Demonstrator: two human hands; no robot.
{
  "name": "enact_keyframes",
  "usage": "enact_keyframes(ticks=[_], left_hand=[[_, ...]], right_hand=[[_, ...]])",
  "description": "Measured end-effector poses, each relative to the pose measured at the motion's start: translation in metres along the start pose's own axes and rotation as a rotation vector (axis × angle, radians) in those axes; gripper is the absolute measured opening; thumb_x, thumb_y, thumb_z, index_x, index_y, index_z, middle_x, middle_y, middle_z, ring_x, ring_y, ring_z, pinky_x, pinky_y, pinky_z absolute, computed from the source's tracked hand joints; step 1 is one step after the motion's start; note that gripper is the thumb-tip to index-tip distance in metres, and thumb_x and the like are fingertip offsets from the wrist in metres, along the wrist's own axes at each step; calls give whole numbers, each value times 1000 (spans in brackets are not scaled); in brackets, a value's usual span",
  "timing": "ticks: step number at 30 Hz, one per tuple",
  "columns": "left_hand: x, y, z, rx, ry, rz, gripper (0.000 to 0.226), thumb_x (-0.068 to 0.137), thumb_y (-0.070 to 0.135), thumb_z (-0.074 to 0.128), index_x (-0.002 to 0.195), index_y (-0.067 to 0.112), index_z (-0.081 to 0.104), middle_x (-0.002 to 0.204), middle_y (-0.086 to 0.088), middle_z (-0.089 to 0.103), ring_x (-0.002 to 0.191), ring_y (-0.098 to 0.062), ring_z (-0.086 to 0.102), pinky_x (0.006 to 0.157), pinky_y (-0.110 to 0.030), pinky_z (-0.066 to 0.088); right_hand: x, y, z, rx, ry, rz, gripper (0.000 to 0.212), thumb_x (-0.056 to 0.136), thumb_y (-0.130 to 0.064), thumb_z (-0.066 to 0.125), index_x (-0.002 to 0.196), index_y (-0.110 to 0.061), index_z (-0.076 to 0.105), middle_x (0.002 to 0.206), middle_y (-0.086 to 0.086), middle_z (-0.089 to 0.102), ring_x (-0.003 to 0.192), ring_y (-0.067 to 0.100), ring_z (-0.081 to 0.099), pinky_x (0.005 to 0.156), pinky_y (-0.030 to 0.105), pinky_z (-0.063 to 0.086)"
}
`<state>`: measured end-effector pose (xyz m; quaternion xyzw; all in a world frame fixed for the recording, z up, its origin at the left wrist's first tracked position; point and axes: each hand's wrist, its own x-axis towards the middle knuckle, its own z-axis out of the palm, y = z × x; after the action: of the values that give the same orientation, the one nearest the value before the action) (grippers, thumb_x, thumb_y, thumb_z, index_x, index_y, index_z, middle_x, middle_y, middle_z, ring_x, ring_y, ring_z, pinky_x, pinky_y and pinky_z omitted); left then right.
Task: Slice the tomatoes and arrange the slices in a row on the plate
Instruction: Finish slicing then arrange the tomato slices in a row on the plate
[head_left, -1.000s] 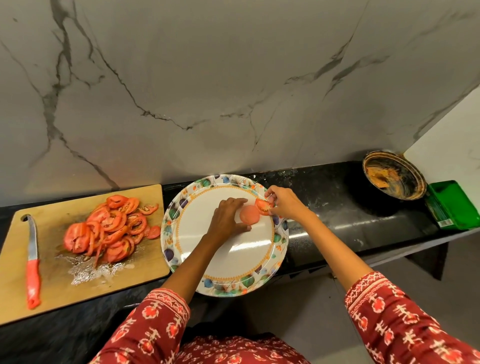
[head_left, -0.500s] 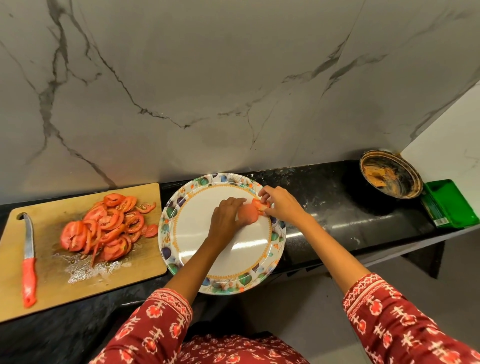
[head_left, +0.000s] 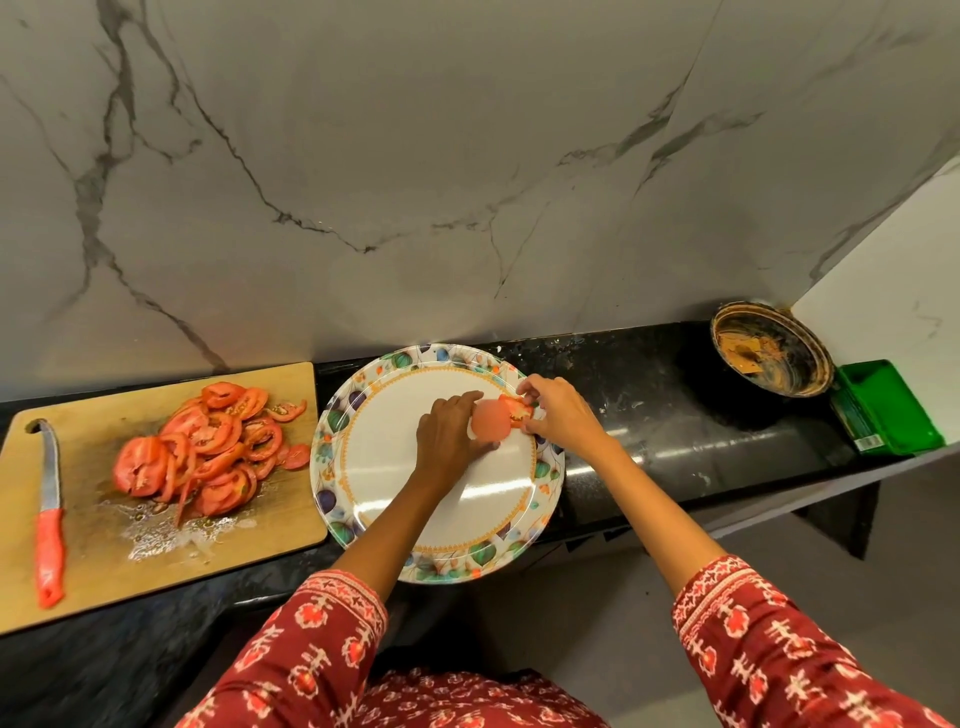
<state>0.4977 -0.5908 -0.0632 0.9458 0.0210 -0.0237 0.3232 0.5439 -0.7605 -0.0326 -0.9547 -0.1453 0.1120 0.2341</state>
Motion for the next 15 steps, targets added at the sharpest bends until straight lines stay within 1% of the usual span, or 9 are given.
enact_keyframes(ticks=[3, 6, 9, 12, 15], left_hand=[[4, 5, 4, -57, 32, 4, 70, 76, 41, 72, 135, 19, 44, 133, -6, 53, 119, -22, 47, 97, -37, 42], [6, 7, 6, -77, 34, 5, 72, 76, 41, 72, 137, 19, 42, 135, -6, 52, 121, -22, 46, 99, -38, 41], [2, 2, 2, -101, 44, 0, 78, 73, 42, 74, 139, 21, 38, 139, -5, 47, 125, -24, 41, 102, -40, 36], [-12, -16, -12, -103, 204, 45, 67, 77, 38, 72, 135, 17, 44, 135, -9, 50, 124, -27, 42, 102, -42, 31], [-33, -44, -35, -104, 364, 23, 51, 82, 30, 66, 128, 12, 53, 129, -12, 56, 123, -31, 45, 103, -47, 30]], right_hand=[[1, 0, 2, 0, 11, -5, 45, 77, -13, 74, 117, -14, 53, 109, 4, 62, 104, 18, 48, 82, 31, 43], [0, 2, 1, 26, 15, -16, 45, 77, -14, 75, 116, -13, 54, 108, 3, 62, 104, 18, 48, 84, 33, 44], [-3, 2, 0, 120, 108, -30, 38, 79, -13, 72, 114, -12, 56, 104, 3, 62, 99, 15, 49, 82, 32, 47], [-3, -8, 7, 237, 276, -65, 31, 81, -10, 70, 110, -8, 59, 101, 6, 62, 92, 15, 49, 74, 23, 43], [2, -31, 21, 313, 313, -81, 28, 80, -6, 69, 107, -6, 61, 100, 6, 62, 89, 15, 52, 72, 16, 43]])
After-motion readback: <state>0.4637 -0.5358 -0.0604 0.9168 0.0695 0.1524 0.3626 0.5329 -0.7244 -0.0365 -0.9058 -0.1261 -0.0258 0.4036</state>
